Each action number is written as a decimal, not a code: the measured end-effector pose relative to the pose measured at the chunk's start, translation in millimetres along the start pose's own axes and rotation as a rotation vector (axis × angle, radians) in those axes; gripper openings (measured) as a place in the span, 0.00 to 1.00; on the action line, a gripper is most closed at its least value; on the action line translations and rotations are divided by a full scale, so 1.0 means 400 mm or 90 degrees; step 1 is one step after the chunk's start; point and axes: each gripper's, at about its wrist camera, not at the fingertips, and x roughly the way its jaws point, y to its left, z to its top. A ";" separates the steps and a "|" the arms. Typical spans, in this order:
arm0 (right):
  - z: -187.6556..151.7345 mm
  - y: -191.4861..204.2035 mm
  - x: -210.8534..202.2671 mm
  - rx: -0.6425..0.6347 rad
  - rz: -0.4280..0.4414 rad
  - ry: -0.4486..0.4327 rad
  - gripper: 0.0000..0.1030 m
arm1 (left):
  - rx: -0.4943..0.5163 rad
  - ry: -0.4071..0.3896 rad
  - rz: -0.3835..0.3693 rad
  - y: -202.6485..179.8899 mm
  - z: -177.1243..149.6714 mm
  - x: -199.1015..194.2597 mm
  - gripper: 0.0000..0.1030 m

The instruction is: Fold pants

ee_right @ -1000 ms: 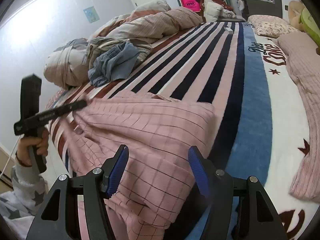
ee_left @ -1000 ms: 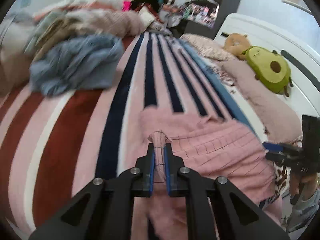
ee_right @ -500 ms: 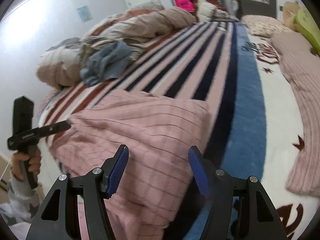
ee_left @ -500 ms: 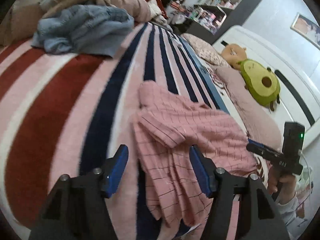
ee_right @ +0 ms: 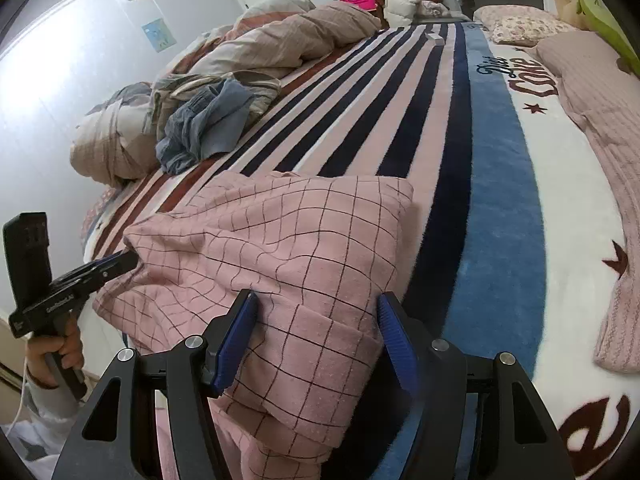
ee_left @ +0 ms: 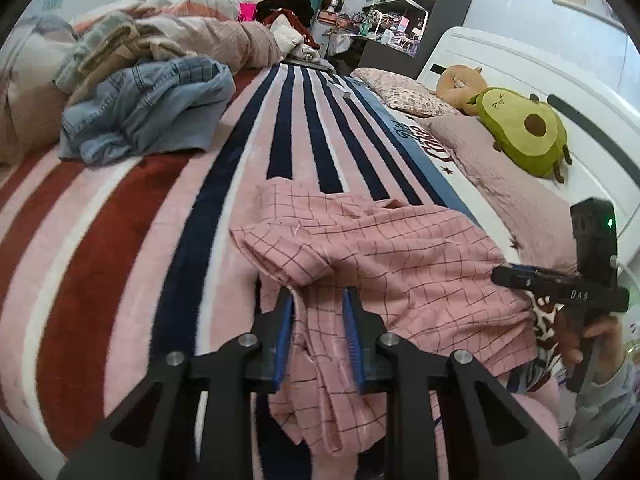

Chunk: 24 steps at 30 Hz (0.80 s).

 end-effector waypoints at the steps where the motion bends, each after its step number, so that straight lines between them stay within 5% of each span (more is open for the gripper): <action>1: -0.001 0.001 0.001 -0.001 0.001 0.000 0.56 | -0.007 0.002 0.001 0.004 0.005 0.007 0.21; 4: -0.002 0.002 0.001 0.001 0.002 -0.001 0.57 | -0.005 0.006 -0.005 0.007 0.016 0.014 0.19; 5: -0.002 0.002 0.001 0.004 0.005 -0.001 0.57 | 0.003 0.004 -0.002 0.001 0.019 0.014 0.05; 6: -0.001 0.003 0.002 0.004 0.005 -0.001 0.57 | 0.016 -0.002 0.007 -0.009 0.025 0.011 0.02; 14: 0.013 -0.008 -0.018 0.014 0.011 -0.015 0.57 | 0.099 -0.077 -0.008 -0.095 0.142 -0.041 0.01; 19: 0.012 -0.020 -0.034 0.020 0.007 -0.024 0.57 | 0.074 -0.030 -0.014 -0.061 0.154 -0.005 0.02; 21: 0.011 -0.025 -0.032 0.024 0.006 -0.021 0.57 | 0.050 0.010 -0.033 -0.032 0.139 0.024 0.05; 22: 0.010 -0.026 -0.028 0.026 0.007 -0.018 0.57 | 0.033 0.021 -0.054 -0.016 0.130 0.035 0.15; 23: 0.009 -0.029 -0.027 0.027 0.008 -0.016 0.57 | 0.020 0.032 -0.074 -0.008 0.120 0.041 0.38; 24: 0.008 -0.029 -0.024 0.027 0.009 -0.014 0.57 | 0.010 0.042 -0.086 -0.002 0.110 0.046 0.50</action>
